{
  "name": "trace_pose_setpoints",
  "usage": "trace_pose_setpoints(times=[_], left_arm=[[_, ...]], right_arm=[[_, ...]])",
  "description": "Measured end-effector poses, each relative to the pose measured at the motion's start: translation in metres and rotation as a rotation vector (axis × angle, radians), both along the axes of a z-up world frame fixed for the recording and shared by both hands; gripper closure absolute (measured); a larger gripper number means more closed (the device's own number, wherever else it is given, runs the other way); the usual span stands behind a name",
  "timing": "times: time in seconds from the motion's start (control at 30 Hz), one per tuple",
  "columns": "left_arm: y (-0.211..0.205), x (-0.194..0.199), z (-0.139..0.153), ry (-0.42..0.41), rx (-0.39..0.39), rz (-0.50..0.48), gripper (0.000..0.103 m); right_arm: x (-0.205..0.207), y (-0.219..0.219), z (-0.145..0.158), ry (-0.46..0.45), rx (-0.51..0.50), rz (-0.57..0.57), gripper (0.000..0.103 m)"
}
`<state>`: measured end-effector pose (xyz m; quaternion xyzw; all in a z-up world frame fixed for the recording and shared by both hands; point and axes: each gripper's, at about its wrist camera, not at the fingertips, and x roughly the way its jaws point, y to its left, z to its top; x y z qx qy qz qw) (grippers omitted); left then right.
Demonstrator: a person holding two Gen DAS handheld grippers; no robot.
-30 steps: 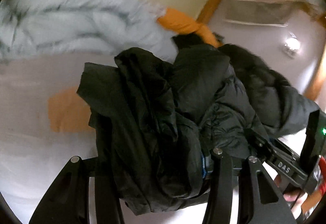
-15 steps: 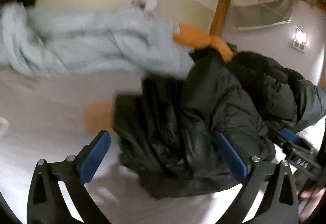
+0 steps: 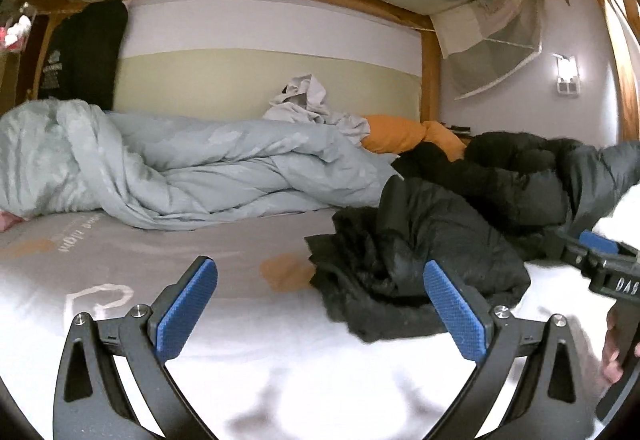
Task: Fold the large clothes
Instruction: 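Lower the folded jacket onto the bed and open both tools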
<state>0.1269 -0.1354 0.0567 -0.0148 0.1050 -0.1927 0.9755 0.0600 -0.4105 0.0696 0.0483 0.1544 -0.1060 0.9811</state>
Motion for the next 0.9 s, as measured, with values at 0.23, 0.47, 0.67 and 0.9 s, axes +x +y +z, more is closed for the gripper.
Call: trace_pose_setpoints(times=[0.23,0.47,0.67,0.9], left_arm=[[0.007,-0.016,-0.014,-0.038,0.042,0.022,0.0],[0.002,-0.015,-0.035,-0.058,0.086,0.076,0.0],[0.002,-0.018,-0.035,-0.074,0.083,0.075,0.0],[-0.01,-0.028,-0.035,-0.123,0.143,0.087,0.0]], right_arm=[[-0.013,0.023,-0.009,-0.011,-0.019,0.014,0.0],[-0.011,0.026,-0.031,-0.043,-0.026,-0.03,0.0],[-0.007,0.025,-0.043,-0.051,-0.065,-0.084,0.0],[-0.01,0.033,-0.043,-0.066,-0.106,-0.074,0.0]])
